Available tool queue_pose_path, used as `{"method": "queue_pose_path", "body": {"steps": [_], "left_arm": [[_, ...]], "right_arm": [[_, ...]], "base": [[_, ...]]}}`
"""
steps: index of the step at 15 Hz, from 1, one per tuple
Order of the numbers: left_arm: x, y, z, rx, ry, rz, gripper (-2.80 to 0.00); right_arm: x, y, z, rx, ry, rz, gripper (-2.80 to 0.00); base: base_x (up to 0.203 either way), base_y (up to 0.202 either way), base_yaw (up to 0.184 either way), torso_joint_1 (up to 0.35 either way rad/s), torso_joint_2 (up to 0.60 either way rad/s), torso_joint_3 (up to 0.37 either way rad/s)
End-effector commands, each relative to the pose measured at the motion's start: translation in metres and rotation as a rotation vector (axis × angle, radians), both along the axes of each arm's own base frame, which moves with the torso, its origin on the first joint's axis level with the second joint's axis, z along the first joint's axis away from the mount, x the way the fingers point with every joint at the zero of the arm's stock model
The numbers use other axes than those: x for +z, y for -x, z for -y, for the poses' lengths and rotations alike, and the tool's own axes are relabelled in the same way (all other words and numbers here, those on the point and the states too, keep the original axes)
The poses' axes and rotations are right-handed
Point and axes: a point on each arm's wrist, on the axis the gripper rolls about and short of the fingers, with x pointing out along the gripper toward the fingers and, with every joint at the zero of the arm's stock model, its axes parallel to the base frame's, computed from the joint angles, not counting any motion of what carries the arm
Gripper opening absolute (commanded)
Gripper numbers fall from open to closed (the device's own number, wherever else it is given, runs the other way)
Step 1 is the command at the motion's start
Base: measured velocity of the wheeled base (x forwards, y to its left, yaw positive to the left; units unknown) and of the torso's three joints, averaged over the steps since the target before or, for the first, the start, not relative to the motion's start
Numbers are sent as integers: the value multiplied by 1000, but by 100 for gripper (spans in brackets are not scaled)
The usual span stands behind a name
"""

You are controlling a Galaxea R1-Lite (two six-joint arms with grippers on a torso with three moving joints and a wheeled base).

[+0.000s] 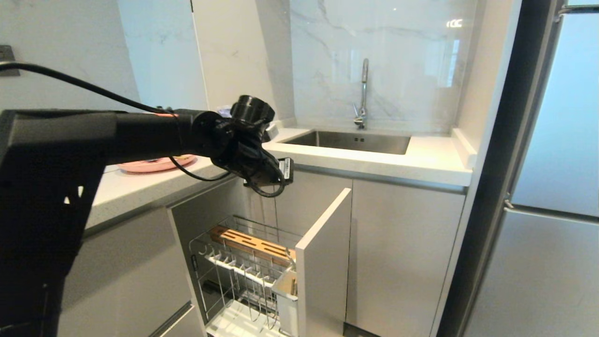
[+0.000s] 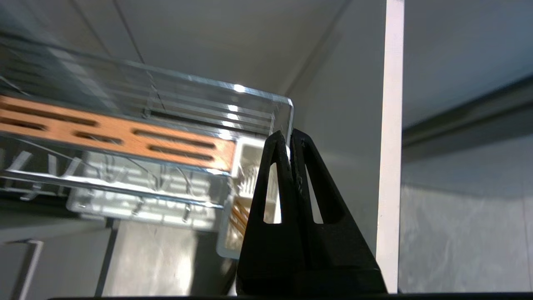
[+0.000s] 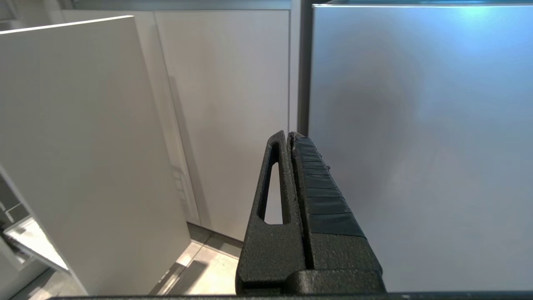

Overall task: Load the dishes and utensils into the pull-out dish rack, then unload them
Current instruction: Pick up the chopsticks and place it in the cupboard

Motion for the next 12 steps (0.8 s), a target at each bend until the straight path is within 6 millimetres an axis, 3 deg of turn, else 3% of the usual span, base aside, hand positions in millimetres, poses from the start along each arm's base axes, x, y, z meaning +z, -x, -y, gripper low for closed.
{"method": "queue_pose_path", "body": {"steps": [1,4,8,12], "left_arm": [[44,17,-24,40,44,96,-280],[95,54,-53,72,94,211,-280],[161,145,-97,89,181,417,-280],[182,234,-137,90,210,593,-280]], "right_arm": [[0,0,0,1,0,-2,-280],[0,0,0,1,0,-2,-280],[0,0,0,1,0,-2,-280],[0,0,0,1,0,-2,-280]], "base": [[0,0,0,0,0,0],[0,0,0,0,0,0],[0,0,0,0,0,0],[0,0,0,0,0,0]]}}
